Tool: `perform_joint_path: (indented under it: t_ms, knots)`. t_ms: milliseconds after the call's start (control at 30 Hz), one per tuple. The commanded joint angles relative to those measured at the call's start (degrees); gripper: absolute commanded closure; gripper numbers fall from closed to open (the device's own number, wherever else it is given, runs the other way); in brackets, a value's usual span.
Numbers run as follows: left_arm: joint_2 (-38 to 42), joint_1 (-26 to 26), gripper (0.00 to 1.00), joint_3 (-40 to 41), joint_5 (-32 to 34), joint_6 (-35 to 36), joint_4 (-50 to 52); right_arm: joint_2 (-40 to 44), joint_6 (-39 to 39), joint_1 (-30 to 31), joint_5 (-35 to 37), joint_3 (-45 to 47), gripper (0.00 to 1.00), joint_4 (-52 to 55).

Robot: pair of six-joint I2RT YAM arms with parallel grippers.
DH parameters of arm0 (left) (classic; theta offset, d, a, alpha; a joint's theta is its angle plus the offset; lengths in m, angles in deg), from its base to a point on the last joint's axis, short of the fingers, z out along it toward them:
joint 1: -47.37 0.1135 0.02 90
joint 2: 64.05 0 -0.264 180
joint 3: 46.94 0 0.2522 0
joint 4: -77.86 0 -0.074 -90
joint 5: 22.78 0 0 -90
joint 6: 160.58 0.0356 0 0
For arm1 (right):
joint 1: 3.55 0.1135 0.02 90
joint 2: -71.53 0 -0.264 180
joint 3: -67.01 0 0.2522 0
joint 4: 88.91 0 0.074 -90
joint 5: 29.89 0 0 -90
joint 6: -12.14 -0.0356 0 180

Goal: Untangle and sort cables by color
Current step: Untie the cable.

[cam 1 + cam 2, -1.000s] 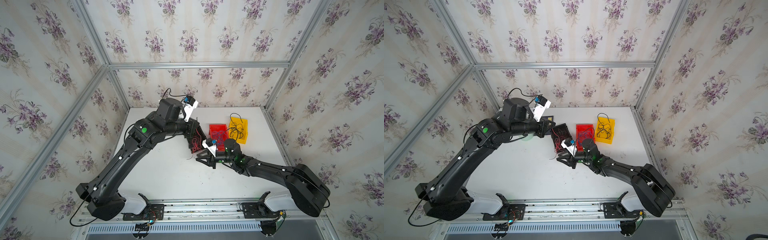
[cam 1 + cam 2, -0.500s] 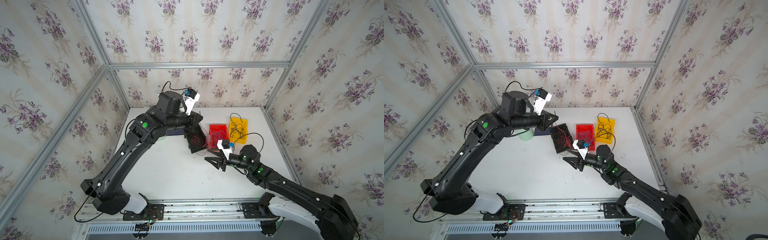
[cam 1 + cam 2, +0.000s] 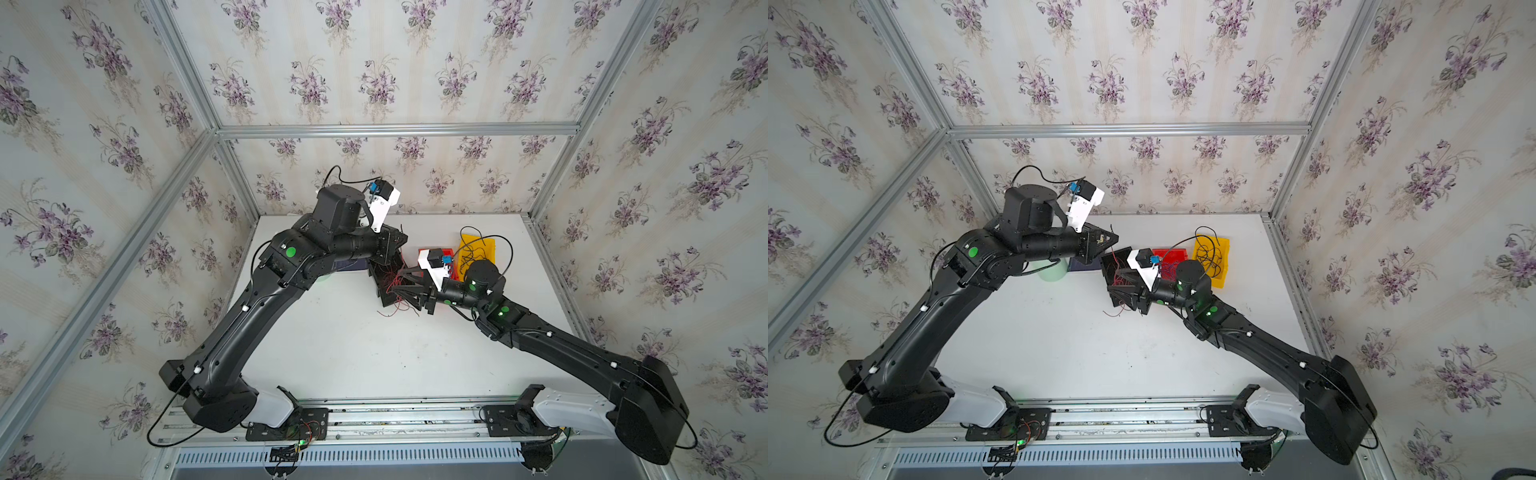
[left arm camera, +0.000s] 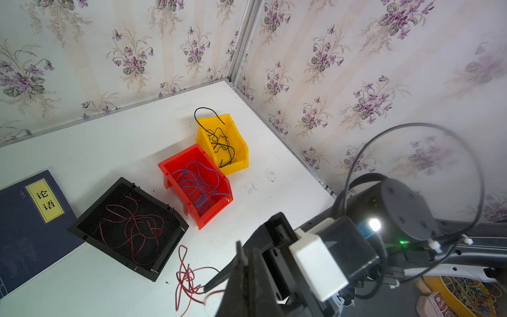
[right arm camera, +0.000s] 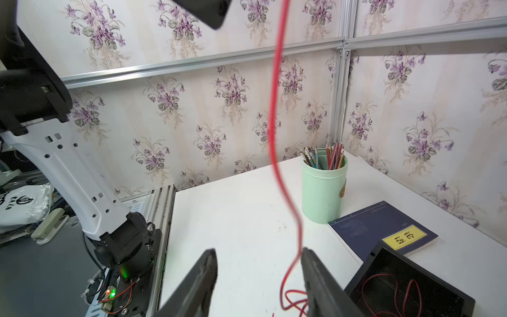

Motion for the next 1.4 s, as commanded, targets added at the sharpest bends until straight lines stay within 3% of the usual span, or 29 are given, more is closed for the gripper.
perform_joint_path:
  t_ms: [0, 133, 233, 467, 700, 1000, 1233, 1367]
  knots:
    - [0.63, 0.00, 1.00, 0.03, -0.01, -0.16, -2.03, -2.08, -1.03, 0.08, -0.58, 2.16, 0.61, -6.01]
    - [0.23, 0.06, 1.00, -1.05, -0.53, -0.34, -2.56, -4.35, -2.92, 0.08, -0.15, 6.51, 0.69, -10.43]
    - [-0.33, 0.00, 1.00, -2.46, -0.71, -0.20, -2.02, -5.38, -3.43, 0.08, 0.58, 8.60, 0.81, -12.40]
    - [-1.56, 1.75, 1.00, -7.33, -0.09, 1.40, -1.00, -5.59, -2.36, 0.08, 1.81, 15.27, 0.82, -11.70]
    - [-2.83, 4.52, 1.00, -7.48, -0.71, 1.86, -3.30, -0.70, -4.32, 0.08, 4.90, 23.74, 0.75, -10.47]
    - [-4.69, 6.67, 1.00, -4.92, -3.55, 1.66, -9.49, 2.89, 0.23, -0.09, 10.40, 24.19, 0.70, -0.50]
    - [-5.00, 7.81, 1.00, -0.01, -2.42, 4.24, -13.16, 9.18, -1.16, -0.13, 12.95, 24.95, 0.47, 4.99]
    - [-5.57, 8.75, 1.00, 3.02, -2.64, 4.18, -16.33, 15.14, -2.45, -0.09, 14.24, 24.94, 0.44, 8.51]
